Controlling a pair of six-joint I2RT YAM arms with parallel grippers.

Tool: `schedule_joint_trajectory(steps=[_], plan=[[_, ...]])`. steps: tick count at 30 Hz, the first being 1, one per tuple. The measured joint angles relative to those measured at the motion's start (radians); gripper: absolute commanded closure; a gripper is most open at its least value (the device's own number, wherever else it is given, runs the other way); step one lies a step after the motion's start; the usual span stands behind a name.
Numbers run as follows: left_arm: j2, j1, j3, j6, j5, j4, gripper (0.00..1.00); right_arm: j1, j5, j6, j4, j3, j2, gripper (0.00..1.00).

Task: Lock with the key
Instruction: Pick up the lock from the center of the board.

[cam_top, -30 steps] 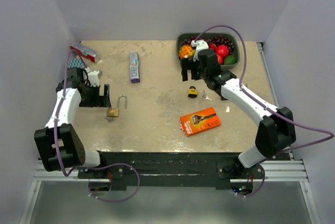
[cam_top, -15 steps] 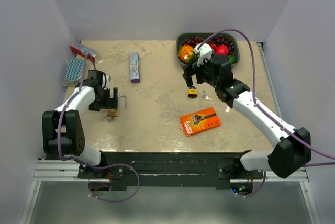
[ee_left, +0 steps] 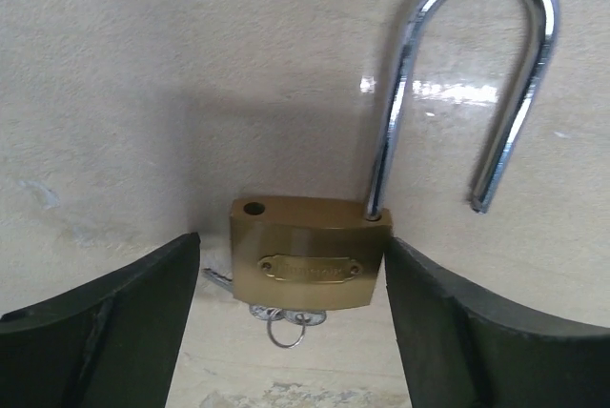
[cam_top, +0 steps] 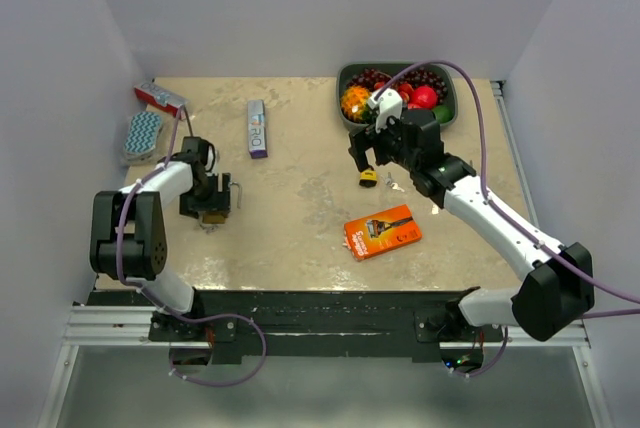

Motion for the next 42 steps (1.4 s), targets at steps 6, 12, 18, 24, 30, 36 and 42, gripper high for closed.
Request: schedule_joint_trajectory(steps=[6, 12, 18, 24, 30, 36, 42], plan=[[0.006, -0.065, 0.004, -0.023, -0.023, 0.018, 0.38, 0.000, -0.002, 0.010, -0.008, 0.000, 0.002, 0.01], [0.013, -0.079, 0.011, -0.036, -0.023, 0.016, 0.89, 0.000, -0.007, 0.040, -0.024, 0.002, 0.033, 0.01], [0.021, -0.077, 0.034, -0.061, -0.008, -0.013, 1.00, 0.000, -0.055, 0.093, -0.028, 0.014, 0.086, 0.01], [0.016, -0.072, 0.183, -0.166, 0.096, -0.115, 1.00, 0.006, -0.150, 0.204, -0.028, 0.103, 0.163, 0.01], [-0.082, -0.028, 0.255, -0.332, 0.282, -0.108, 1.00, 0.100, -0.154, 0.327, 0.044, 0.153, 0.225, 0.01], [-0.148, -0.016, 0.256, -0.532, 0.456, -0.068, 1.00, 0.246, -0.097, 0.478, 0.129, 0.261, 0.381, 0.01], [-0.203, -0.016, 0.225, -0.678, 0.540, 0.000, 1.00, 0.329, -0.047, 0.570, 0.195, 0.281, 0.487, 0.01]])
